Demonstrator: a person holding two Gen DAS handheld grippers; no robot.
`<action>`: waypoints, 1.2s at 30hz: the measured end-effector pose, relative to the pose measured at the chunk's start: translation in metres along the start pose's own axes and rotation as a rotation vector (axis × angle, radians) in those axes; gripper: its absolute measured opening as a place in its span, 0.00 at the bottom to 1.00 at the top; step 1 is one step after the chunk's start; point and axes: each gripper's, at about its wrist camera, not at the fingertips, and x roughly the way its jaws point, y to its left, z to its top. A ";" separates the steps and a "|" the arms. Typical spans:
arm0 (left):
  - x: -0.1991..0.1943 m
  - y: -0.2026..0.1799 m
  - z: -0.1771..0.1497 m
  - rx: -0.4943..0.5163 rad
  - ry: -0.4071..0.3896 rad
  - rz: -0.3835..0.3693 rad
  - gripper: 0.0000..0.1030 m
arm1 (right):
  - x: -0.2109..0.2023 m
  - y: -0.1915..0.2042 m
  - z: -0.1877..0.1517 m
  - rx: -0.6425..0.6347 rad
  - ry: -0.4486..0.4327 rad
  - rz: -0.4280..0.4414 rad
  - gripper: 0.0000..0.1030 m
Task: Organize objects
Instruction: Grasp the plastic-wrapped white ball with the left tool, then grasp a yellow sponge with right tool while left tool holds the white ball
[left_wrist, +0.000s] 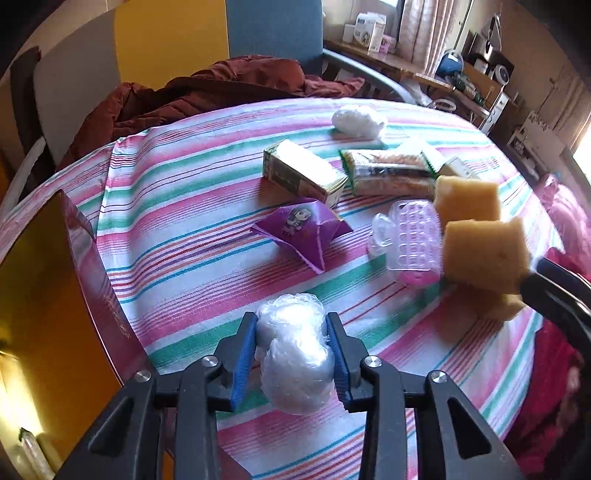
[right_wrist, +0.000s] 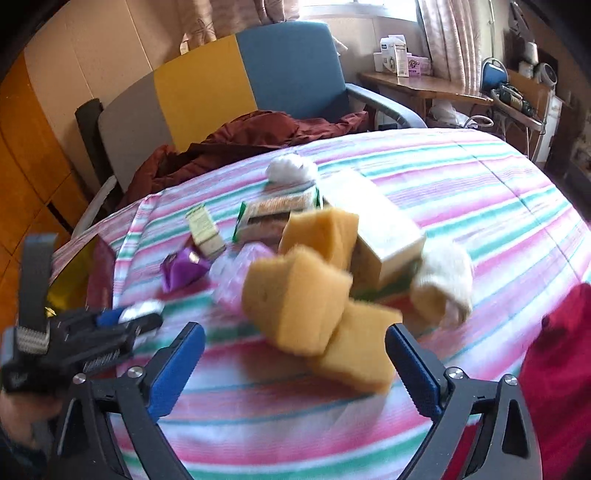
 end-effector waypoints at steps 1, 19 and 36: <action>-0.003 0.000 -0.001 -0.009 -0.008 -0.012 0.36 | 0.004 0.000 0.004 -0.011 0.007 -0.001 0.95; -0.051 -0.013 -0.041 -0.017 -0.074 -0.106 0.36 | -0.016 0.015 -0.014 -0.118 0.025 0.086 0.51; -0.067 -0.025 -0.044 0.007 -0.116 -0.072 0.36 | -0.057 -0.025 -0.024 0.023 -0.030 0.144 0.48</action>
